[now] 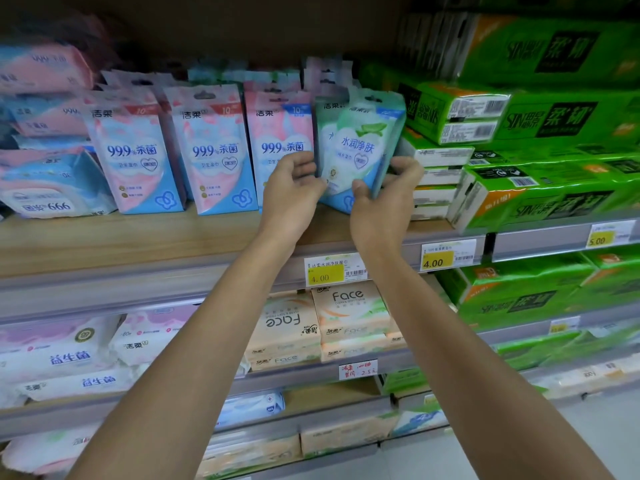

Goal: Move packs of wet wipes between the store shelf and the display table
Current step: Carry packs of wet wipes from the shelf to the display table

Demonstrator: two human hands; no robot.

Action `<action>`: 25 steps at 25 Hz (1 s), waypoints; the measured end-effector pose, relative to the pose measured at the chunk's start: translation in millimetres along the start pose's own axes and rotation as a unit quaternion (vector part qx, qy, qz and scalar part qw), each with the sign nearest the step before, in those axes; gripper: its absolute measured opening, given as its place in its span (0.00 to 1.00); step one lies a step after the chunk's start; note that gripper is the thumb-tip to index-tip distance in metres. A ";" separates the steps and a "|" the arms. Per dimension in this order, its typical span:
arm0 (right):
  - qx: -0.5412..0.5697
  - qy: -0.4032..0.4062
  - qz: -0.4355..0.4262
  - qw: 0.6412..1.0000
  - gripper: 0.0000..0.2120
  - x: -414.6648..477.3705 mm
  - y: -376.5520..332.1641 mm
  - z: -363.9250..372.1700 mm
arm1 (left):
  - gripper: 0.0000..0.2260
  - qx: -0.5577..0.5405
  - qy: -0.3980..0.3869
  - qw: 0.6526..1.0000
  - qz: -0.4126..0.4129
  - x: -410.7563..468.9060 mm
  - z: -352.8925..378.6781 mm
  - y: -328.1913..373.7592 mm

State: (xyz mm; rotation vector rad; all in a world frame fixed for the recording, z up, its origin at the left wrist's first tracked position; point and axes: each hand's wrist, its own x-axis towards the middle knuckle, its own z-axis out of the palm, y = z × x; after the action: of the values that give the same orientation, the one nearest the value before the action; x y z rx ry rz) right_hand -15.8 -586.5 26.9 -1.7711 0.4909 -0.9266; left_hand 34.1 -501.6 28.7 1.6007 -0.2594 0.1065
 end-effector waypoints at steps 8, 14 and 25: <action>0.194 -0.170 0.000 0.966 0.17 -8.1 -6.7 -5.9 | 0.14 -0.110 -0.063 0.992 0.002 -10.7 -33.5 18.4; 0.079 -0.164 0.081 0.980 0.23 28.1 -15.9 10.4 | 0.14 -0.112 0.037 0.992 -0.049 -6.9 -60.8 7.4; -0.145 -0.062 0.060 0.986 0.28 40.3 2.2 40.9 | 0.15 -0.099 0.027 0.989 -0.110 -6.7 -74.4 -5.1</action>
State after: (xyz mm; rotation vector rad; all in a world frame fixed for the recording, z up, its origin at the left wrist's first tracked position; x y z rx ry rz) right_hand 41.2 -590.9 32.3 -2.0217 0.6707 -0.6811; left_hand 35.5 -426.8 25.9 1.4159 -0.0482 -0.0456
